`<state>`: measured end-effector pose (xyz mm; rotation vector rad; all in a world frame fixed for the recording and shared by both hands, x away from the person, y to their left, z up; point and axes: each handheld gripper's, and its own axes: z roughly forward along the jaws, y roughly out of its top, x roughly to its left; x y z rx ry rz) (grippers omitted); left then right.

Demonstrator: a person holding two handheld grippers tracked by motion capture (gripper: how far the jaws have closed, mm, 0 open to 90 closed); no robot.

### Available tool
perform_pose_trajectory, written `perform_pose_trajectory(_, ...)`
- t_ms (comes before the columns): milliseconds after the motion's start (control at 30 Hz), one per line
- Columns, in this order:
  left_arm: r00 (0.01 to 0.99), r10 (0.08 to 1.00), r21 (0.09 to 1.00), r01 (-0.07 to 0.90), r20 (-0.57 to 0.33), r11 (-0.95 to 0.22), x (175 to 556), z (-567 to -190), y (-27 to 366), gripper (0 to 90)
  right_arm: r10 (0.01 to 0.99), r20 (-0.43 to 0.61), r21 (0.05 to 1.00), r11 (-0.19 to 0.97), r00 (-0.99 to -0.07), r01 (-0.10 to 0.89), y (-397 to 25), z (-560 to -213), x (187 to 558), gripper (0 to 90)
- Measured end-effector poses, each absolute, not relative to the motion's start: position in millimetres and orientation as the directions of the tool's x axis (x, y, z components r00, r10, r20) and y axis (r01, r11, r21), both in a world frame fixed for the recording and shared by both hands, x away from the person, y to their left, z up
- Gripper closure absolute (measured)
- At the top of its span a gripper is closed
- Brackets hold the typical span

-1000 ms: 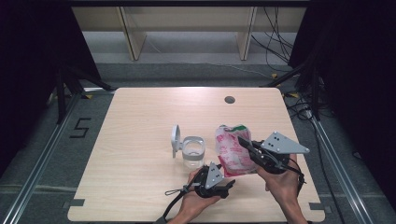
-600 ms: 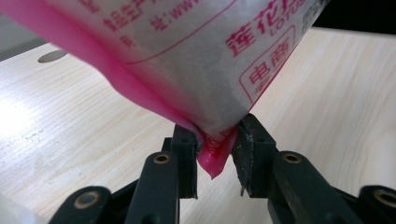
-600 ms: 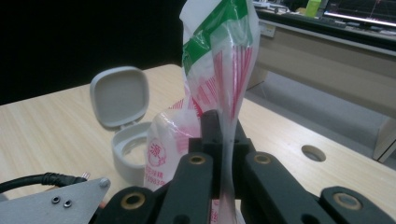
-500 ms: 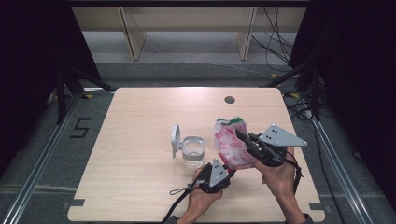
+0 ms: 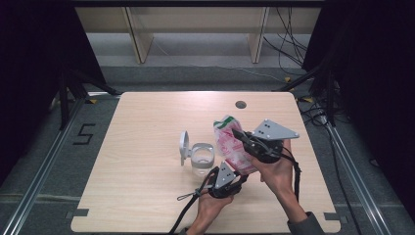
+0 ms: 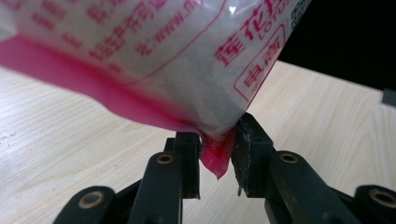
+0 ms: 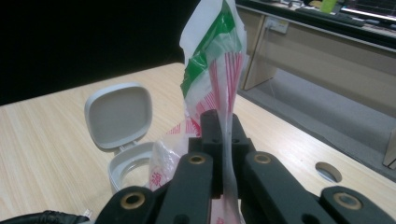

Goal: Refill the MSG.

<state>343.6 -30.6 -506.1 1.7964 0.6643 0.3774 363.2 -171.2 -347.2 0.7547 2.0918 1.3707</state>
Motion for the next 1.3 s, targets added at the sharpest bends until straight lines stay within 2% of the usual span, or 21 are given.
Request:
perform_pose_trajectory(200, 0.764, 0.639, 0.956, 0.246, -0.090, -0.159, 347.5, -506.4, -30.0, 73.0, 0.683, -0.167, 0.921, 0.366, -0.711, 0.135, -153.5, -342.9, 369.7, 90.0)
perform_pose_trajectory(233, 0.766, 0.638, 0.956, 0.244, -0.087, -0.163, 347.7, -506.8, -30.1, 73.1, 0.680, -0.153, 0.917, 0.369, -0.717, 0.154, -151.8, -343.0, 369.8, 90.0)
perform_pose_trajectory(267, 0.768, 0.635, 0.956, 0.242, -0.083, -0.168, 348.9, -507.6, -29.8, 73.1, 0.674, -0.181, 0.916, 0.381, -0.716, 0.127, -151.4, -343.1, 372.5, 90.0)
perform_pose_trajectory(367, 0.763, 0.639, 0.956, 0.251, -0.099, -0.152, 350.6, -509.9, -30.3, 73.1, 0.679, -0.155, 0.910, 0.381, -0.718, 0.164, -146.6, -345.9, 374.7, 90.0)
perform_pose_trajectory(567, 0.763, 0.639, 0.963, 0.235, -0.098, -0.133, 351.4, -512.3, -33.7, 73.4, 0.670, -0.163, 0.902, 0.398, -0.725, 0.165, -140.1, -347.1, 378.9, 90.0)
perform_pose_trajectory(633, 0.765, 0.637, 0.964, 0.232, -0.099, -0.129, 352.0, -511.5, -33.1, 73.4, 0.664, -0.196, 0.900, 0.414, -0.721, 0.137, -137.5, -346.6, 381.0, 90.0)
perform_pose_trajectory(700, 0.767, 0.633, 0.967, 0.230, -0.110, -0.110, 352.6, -511.0, -33.3, 73.5, 0.658, -0.173, 0.892, 0.420, -0.733, 0.167, -133.1, -345.2, 380.3, 90.0)
perform_pose_trajectory(867, 0.764, 0.636, 0.968, 0.227, -0.109, -0.107, 356.1, -509.6, -32.8, 73.9, 0.644, -0.211, 0.883, 0.448, -0.735, 0.138, -122.7, -344.9, 384.0, 90.0)
perform_pose_trajectory(1300, 0.768, 0.630, 0.968, 0.228, -0.114, -0.101, 359.0, -510.5, -34.3, 74.2, 0.638, -0.217, 0.863, 0.479, -0.739, 0.161, -111.7, -347.9, 391.7, 90.0)
